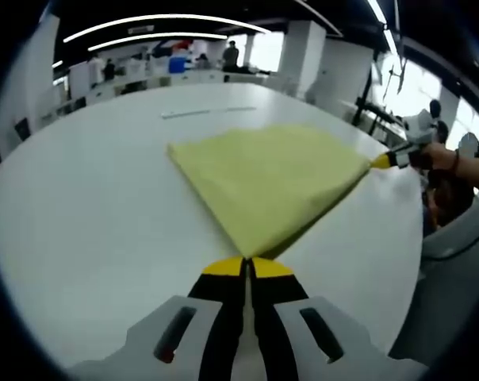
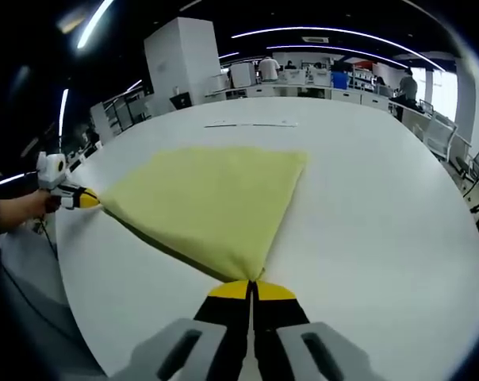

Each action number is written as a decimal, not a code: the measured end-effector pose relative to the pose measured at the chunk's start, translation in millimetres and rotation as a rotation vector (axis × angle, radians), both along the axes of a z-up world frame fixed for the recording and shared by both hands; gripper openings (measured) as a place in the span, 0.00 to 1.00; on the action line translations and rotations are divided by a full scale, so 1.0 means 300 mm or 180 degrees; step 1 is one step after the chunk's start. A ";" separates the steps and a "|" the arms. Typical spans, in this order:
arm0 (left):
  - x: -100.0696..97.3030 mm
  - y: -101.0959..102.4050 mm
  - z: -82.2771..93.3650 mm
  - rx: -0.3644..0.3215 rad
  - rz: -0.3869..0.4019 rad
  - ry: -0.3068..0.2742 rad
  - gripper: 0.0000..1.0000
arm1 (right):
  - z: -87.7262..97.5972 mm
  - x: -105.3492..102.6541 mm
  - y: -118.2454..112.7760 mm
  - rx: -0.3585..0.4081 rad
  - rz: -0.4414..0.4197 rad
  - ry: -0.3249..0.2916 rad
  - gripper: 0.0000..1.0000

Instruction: Fold the garment on the visible template until the final outline fits inside the template.

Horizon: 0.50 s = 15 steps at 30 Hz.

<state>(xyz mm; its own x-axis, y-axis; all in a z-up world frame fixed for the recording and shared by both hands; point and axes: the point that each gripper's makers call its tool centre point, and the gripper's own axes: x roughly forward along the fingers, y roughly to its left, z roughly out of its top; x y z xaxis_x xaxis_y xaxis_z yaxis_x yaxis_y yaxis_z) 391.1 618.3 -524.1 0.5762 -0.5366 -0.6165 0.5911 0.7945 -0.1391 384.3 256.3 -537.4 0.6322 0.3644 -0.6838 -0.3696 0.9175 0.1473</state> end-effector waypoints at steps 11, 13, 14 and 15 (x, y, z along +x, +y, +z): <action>-0.007 0.000 -0.002 -0.0057 0.0109 0.0048 0.00 | -0.004 -0.004 0.013 0.0063 -0.0038 0.0062 0.00; -0.005 0.010 -0.007 -0.0010 0.0111 0.0039 0.00 | -0.006 -0.008 0.018 0.0079 -0.0089 0.0100 0.00; -0.007 0.012 -0.008 0.0019 0.0110 0.0030 0.00 | -0.006 -0.008 0.022 0.0082 -0.0095 0.0104 0.00; -0.007 0.014 -0.006 0.0013 0.0124 0.0030 0.02 | -0.007 -0.006 0.023 0.0114 -0.0116 0.0113 0.01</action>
